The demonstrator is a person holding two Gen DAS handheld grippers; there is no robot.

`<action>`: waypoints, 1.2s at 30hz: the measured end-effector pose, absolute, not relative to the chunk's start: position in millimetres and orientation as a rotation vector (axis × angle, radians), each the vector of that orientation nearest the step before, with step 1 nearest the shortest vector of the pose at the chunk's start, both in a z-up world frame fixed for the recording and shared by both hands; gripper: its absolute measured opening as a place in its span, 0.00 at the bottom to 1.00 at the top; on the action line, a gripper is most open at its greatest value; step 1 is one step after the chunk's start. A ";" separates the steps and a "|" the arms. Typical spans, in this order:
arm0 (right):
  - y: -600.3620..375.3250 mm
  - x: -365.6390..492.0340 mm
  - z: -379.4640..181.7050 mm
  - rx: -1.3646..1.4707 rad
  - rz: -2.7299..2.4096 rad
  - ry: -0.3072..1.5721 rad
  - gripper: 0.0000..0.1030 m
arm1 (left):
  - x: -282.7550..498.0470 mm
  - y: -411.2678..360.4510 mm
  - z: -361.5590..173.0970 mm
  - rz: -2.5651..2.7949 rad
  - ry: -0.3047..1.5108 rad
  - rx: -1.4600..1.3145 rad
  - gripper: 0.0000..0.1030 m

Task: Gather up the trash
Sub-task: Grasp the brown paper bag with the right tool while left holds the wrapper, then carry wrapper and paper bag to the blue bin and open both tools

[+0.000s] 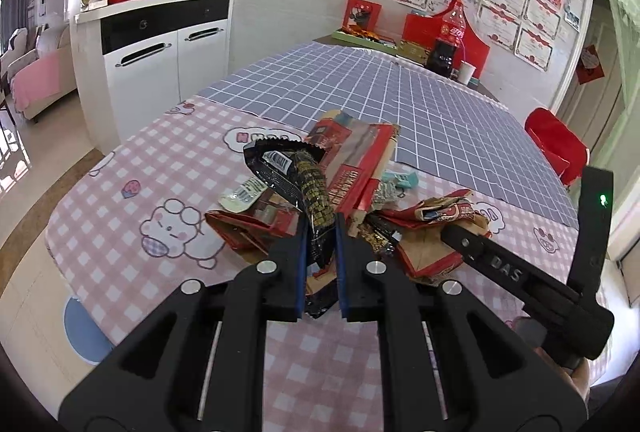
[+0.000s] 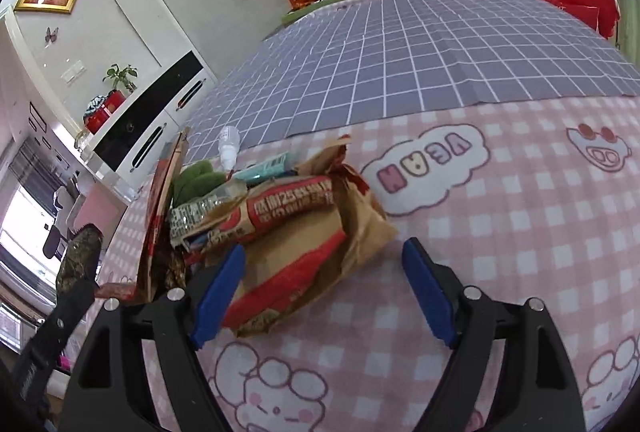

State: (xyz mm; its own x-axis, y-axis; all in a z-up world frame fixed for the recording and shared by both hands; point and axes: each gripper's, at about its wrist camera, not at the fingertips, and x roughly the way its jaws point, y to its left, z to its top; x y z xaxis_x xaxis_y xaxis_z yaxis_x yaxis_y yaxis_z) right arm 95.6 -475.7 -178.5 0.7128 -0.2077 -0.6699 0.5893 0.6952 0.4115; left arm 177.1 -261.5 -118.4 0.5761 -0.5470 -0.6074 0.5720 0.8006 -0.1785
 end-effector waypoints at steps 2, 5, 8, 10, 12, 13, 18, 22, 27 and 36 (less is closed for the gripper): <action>-476.8 99.7 -177.9 0.661 -0.476 0.631 0.77 | 177.2 -264.1 -118.2 -0.662 0.698 0.045 0.12; -479.9 103.7 -178.8 0.680 -0.439 0.625 0.55 | 177.3 -266.8 -118.9 -0.668 0.702 0.050 0.12; -482.8 105.4 -179.2 0.706 -0.405 0.609 0.45 | 176.8 -268.0 -119.0 -0.672 0.705 0.052 0.12; -479.9 103.6 -174.7 0.688 -0.392 0.586 0.36 | 176.1 -267.7 -118.0 -0.676 0.706 0.048 0.12; -473.3 100.6 -165.9 0.647 -0.385 0.557 0.29 | 174.2 -266.6 -115.8 -0.682 0.701 0.045 0.12; -470.8 99.2 -162.0 0.638 -0.381 0.546 0.27 | 173.2 -265.3 -114.2 -0.686 0.699 0.041 0.12; -451.5 88.2 -134.1 0.530 -0.394 0.479 0.20 | 167.1 -255.4 -103.3 -0.704 0.679 0.010 0.12; -433.6 75.9 -109.3 0.445 -0.414 0.417 0.20 | 161.9 -240.5 -93.1 -0.713 0.659 -0.024 0.12; -406.4 70.5 -81.7 0.403 -0.356 0.369 0.20 | 156.4 -214.4 -78.1 -0.689 0.620 -0.059 0.12; -312.4 107.0 -53.9 0.308 -0.153 0.370 0.20 | 165.6 -124.1 -63.1 -0.542 0.573 -0.139 0.12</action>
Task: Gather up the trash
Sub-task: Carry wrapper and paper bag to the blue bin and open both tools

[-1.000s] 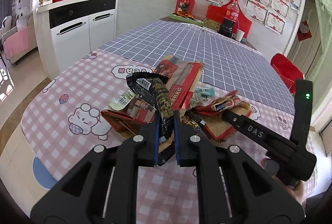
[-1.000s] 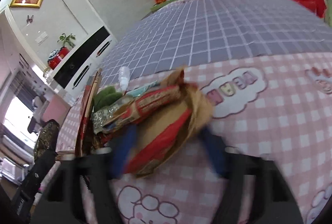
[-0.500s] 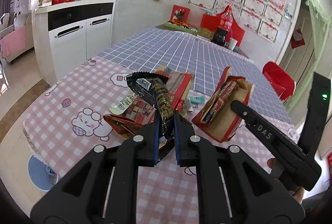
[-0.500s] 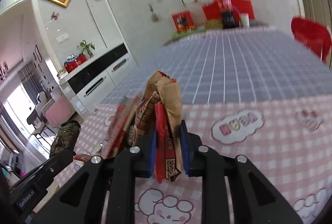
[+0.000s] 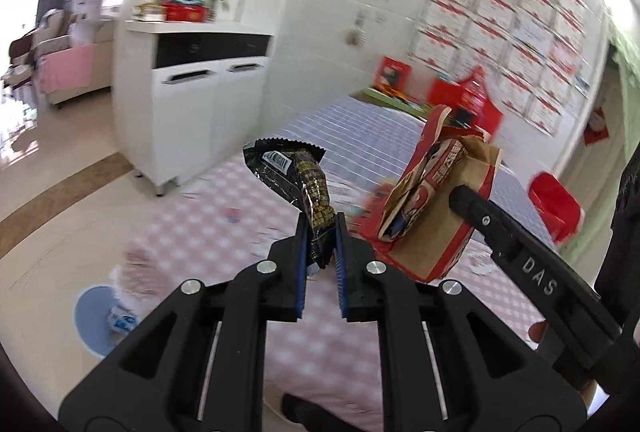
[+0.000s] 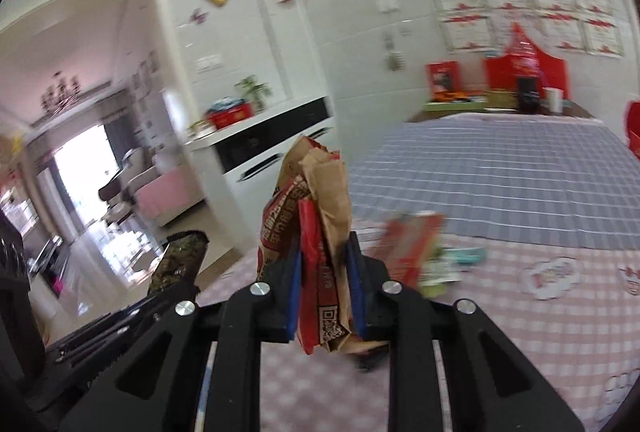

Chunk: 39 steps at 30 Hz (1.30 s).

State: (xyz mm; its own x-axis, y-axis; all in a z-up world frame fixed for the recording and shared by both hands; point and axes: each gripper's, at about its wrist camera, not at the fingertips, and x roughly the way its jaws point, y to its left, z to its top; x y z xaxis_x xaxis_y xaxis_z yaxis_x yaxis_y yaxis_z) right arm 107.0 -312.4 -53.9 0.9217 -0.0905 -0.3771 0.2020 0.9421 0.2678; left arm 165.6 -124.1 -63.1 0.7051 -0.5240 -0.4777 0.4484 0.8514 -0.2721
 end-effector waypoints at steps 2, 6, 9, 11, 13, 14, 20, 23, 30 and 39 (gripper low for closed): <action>-283.8 122.9 -52.7 0.294 -0.084 0.386 0.20 | 171.5 -93.5 -63.2 -0.485 0.567 -0.160 0.12; -218.2 158.4 -55.0 0.256 0.064 0.430 0.20 | 184.7 -35.2 -70.6 -0.366 0.571 -0.204 0.12; -171.4 180.2 -59.7 0.209 0.147 0.459 0.20 | 196.1 12.9 -81.3 -0.267 0.583 -0.246 0.12; -137.5 198.0 -67.4 0.177 0.209 0.488 0.20 | 205.3 47.3 -92.9 -0.197 0.603 -0.279 0.12; -105.0 215.6 -77.7 0.146 0.257 0.519 0.20 | 214.0 74.7 -105.0 -0.138 0.624 -0.302 0.12; -93.1 222.4 -82.7 0.135 0.276 0.535 0.20 | 219.3 89.9 -113.2 -0.109 0.641 -0.314 0.12; -24.0 268.3 -127.6 0.068 0.359 0.638 0.20 | 252.1 153.1 -162.6 0.032 0.750 -0.378 0.12; -0.5 292.5 -152.6 0.042 0.377 0.689 0.20 | 271.2 171.7 -187.7 0.073 0.797 -0.402 0.12; 20.7 339.2 -200.3 0.011 0.365 0.755 0.20 | 315.8 191.5 -230.6 0.098 0.881 -0.422 0.13; 36.2 369.0 -239.4 0.010 0.343 0.808 0.20 | 340.8 210.4 -255.4 0.197 0.926 -0.423 0.63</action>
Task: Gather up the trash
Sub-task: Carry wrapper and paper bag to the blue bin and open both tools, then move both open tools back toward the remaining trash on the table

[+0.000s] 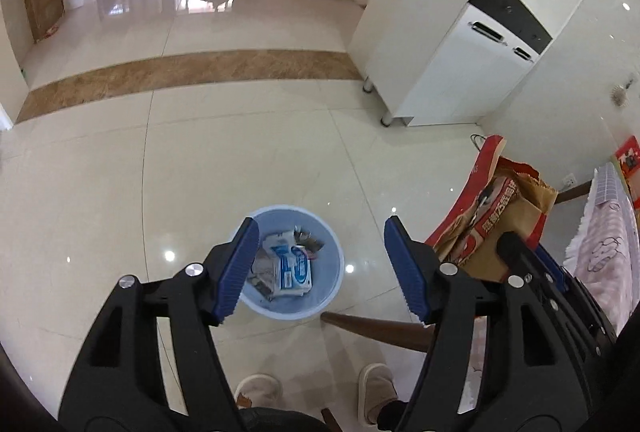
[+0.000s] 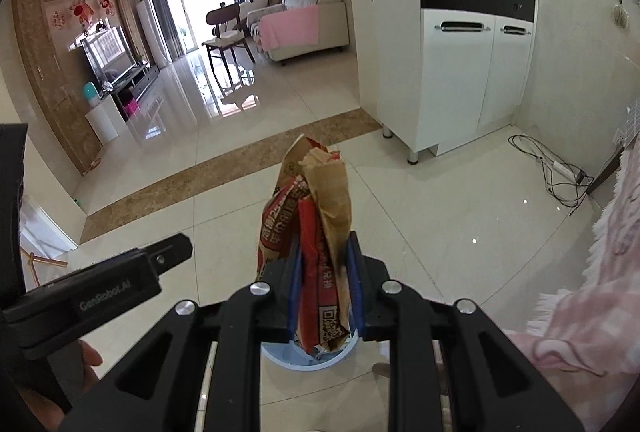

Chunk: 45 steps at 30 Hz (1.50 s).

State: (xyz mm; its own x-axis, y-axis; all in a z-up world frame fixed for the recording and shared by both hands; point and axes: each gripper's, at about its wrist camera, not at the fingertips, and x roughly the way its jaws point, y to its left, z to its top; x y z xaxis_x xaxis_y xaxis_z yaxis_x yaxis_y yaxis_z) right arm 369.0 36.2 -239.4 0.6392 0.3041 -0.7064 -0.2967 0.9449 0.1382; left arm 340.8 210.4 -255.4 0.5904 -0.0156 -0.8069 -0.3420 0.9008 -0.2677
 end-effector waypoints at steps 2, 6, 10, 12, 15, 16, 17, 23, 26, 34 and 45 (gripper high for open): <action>39.4 371.5 -244.3 0.008 0.348 0.816 0.20 | 339.3 211.6 -257.8 0.205 0.925 -0.420 0.63; 47.8 373.8 -248.5 0.000 0.360 0.825 0.20 | 337.4 209.4 -258.5 0.212 0.932 -0.419 0.63; 52.1 375.4 -247.3 -0.004 0.370 0.824 0.20 | 336.3 210.7 -255.3 0.210 0.924 -0.417 0.63; 53.8 375.7 -246.6 -0.007 0.373 0.820 0.20 | 334.6 212.0 -253.3 0.216 0.918 -0.412 0.63; 55.6 377.5 -243.6 -0.009 0.380 0.813 0.20 | 330.9 215.9 -250.5 0.224 0.906 -0.413 0.63; 55.8 377.6 -243.2 -0.010 0.381 0.810 0.20 | 329.5 217.5 -249.6 0.229 0.901 -0.415 0.63; 56.6 377.5 -242.6 -0.011 0.383 0.809 0.20 | 328.6 219.0 -248.3 0.235 0.897 -0.418 0.63; 63.3 379.0 -236.6 -0.003 0.396 0.770 0.20 | 323.5 223.5 -239.2 0.273 0.865 -0.427 0.63; 66.0 382.0 -233.5 0.030 0.405 0.714 0.27 | 322.8 226.6 -234.2 0.296 0.849 -0.428 0.64; 66.0 380.4 -229.0 0.028 0.404 0.731 0.34 | 320.7 227.0 -230.1 0.295 0.848 -0.427 0.64; 18.9 337.5 -181.6 0.055 0.340 0.666 0.42 | 299.3 195.3 -183.9 0.216 0.777 -0.400 0.64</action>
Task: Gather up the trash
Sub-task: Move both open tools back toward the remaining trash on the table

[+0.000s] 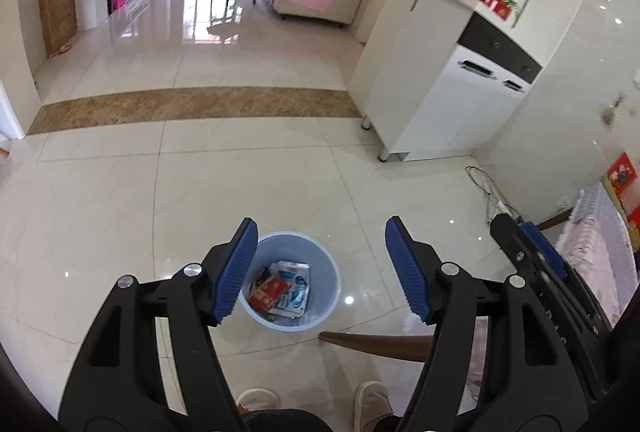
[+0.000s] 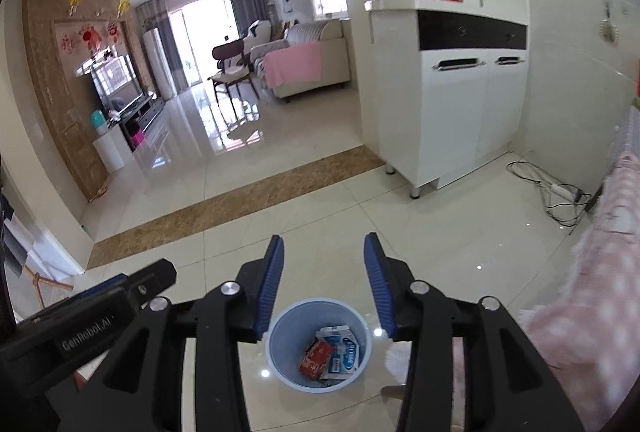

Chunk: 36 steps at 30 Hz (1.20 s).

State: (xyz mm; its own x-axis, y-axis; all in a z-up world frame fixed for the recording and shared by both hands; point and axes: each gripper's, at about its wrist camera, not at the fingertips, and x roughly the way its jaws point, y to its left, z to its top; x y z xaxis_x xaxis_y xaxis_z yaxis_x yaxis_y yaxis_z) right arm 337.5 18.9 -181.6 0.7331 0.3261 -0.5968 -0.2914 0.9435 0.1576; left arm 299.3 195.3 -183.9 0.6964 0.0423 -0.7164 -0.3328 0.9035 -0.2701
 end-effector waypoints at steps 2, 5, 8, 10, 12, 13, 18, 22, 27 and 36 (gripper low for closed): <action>4.8 326.1 -172.2 0.066 0.324 0.657 0.43 | 292.7 183.1 -170.7 0.191 0.756 -0.386 0.64; -20.1 306.0 -157.3 0.088 0.287 0.638 0.45 | 280.6 163.0 -153.0 0.150 0.726 -0.364 0.65; -44.4 285.4 -141.6 0.106 0.251 0.612 0.46 | 268.6 138.1 -136.1 0.095 0.702 -0.339 0.65; -64.6 268.2 -128.9 0.113 0.219 0.588 0.48 | 260.5 119.1 -126.3 0.059 0.688 -0.319 0.65; -87.7 249.2 -115.9 0.118 0.173 0.559 0.51 | 251.2 95.0 -115.6 0.012 0.673 -0.289 0.66; -96.0 243.7 -112.2 0.123 0.157 0.551 0.51 | 247.5 83.4 -110.9 -0.009 0.666 -0.277 0.66; -157.8 202.8 -92.5 0.169 0.055 0.509 0.52 | 223.7 21.4 -92.0 -0.144 0.644 -0.215 0.67; -215.7 164.0 -84.0 0.192 -0.052 0.482 0.52 | 203.6 -33.6 -86.8 -0.275 0.649 -0.170 0.68; -279.1 124.0 -88.4 0.209 -0.180 0.493 0.52 | 174.3 -109.3 -89.5 -0.422 0.659 -0.072 0.68; -382.6 58.5 -120.1 0.287 -0.365 0.570 0.52 | 128.1 -228.9 -106.4 -0.598 0.681 0.117 0.67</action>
State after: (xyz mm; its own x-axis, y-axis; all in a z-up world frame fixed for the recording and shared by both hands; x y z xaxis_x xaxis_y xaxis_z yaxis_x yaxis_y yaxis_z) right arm 58.5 -382.6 -120.1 0.7808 -0.2553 -0.5703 0.4115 0.8969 0.1620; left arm 128.1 -228.9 -106.4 0.6174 -0.4810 -0.6224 0.5550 0.8271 -0.0886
